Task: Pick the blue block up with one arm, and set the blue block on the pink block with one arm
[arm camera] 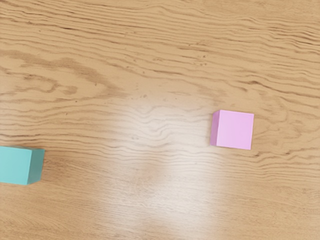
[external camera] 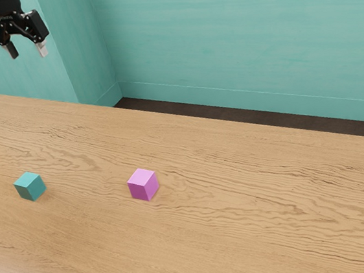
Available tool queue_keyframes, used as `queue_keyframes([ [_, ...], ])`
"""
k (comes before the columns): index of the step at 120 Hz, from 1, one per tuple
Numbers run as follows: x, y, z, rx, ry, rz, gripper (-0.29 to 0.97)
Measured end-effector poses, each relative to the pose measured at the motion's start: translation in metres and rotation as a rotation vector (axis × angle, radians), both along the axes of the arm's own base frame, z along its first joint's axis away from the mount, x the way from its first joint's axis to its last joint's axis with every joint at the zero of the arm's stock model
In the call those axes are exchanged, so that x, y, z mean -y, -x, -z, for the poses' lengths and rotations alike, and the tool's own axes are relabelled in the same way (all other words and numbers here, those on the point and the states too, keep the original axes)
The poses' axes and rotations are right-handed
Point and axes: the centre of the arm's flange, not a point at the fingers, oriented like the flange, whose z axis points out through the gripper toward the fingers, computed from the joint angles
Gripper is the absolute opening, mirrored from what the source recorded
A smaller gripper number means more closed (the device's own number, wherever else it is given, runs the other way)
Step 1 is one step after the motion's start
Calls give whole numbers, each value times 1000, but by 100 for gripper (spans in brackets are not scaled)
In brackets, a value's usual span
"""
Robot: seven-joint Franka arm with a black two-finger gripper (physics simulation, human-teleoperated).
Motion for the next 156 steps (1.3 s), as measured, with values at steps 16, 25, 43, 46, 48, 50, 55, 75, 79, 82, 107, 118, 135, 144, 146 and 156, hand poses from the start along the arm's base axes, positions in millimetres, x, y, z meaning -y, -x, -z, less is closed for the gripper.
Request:
queue_keyframes([
  [16,-1,0,0,1,3,3,66],
  [25,-2,1,0,2,6,4,66],
  [43,22,27,-66,135,-44,43,66],
  [46,35,38,-92,193,-64,66,66],
  [48,44,46,-106,224,-73,80,66],
  [50,51,52,-116,249,-78,95,66],
  [55,66,59,-131,286,-86,126,66],
  [75,97,113,-119,218,-58,238,65],
  [79,68,141,-93,171,-45,196,65],
  [82,48,159,-64,128,-37,168,65],
  [107,-93,185,163,-150,21,-30,66],
  [118,-142,180,217,-218,6,-106,66],
  [135,-170,162,261,-272,-101,-112,66],
  [144,-176,130,278,-256,-117,-69,66],
  [146,-176,123,282,-249,-115,-60,66],
  [156,-171,100,290,-210,-111,-9,66],
])
